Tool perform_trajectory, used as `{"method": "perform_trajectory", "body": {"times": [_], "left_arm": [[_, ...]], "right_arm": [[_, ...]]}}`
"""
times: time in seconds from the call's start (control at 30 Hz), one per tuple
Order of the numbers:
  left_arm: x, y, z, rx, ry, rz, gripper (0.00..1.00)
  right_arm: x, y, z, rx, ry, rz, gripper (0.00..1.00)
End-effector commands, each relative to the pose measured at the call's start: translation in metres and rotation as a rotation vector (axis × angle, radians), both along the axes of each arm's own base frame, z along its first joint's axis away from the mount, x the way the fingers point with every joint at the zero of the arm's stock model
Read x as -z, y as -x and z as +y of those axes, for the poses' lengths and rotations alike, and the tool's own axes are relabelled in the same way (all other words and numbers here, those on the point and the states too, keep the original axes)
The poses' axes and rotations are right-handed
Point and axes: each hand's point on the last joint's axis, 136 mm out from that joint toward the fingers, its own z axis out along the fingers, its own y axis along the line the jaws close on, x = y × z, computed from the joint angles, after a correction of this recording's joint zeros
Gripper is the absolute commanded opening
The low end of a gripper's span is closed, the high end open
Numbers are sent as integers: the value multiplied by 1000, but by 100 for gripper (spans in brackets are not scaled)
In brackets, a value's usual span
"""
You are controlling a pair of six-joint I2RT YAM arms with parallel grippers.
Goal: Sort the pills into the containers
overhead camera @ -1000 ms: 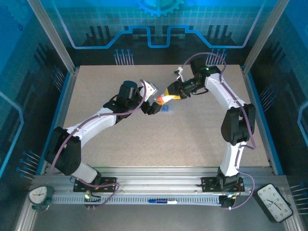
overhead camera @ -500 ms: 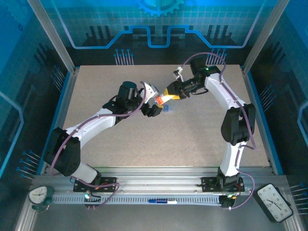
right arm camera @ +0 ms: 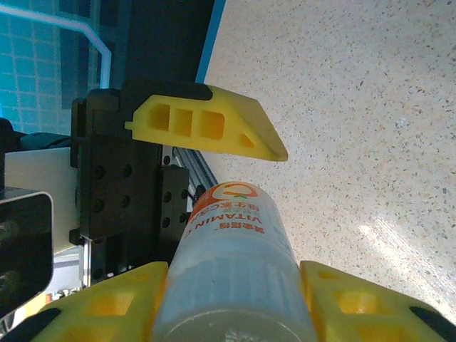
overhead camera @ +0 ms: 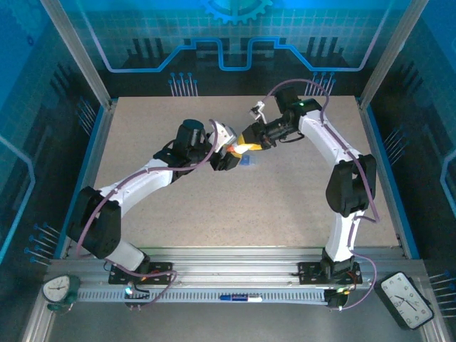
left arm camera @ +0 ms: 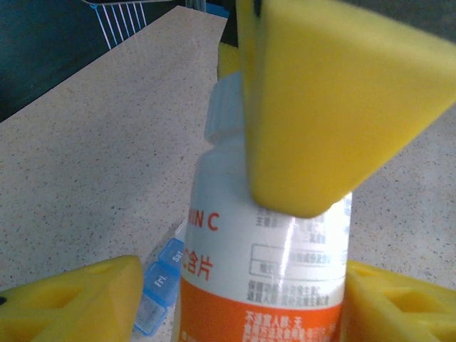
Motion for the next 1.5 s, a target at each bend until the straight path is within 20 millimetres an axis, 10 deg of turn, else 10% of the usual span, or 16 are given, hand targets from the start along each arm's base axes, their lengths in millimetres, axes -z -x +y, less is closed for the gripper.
{"method": "perform_trajectory", "body": {"times": [0.0,0.5,1.03,1.2,1.47], "left_arm": [[-6,-2,-4,27,14,2,64],[-1,-4,-3,13,18,20,61],[-10,-10,-8,5,48,46,24],[-23,-20,0,-59,98,54,0],[-47,-32,22,-134,195,38,0]], "right_arm": [[-21,11,4,-21,-49,-21,36],[-22,13,5,-21,-54,-21,35],[-21,14,7,-20,-52,-21,37],[-25,3,-1,27,-61,-32,64],[-43,-6,-38,157,-149,-69,77]]}}
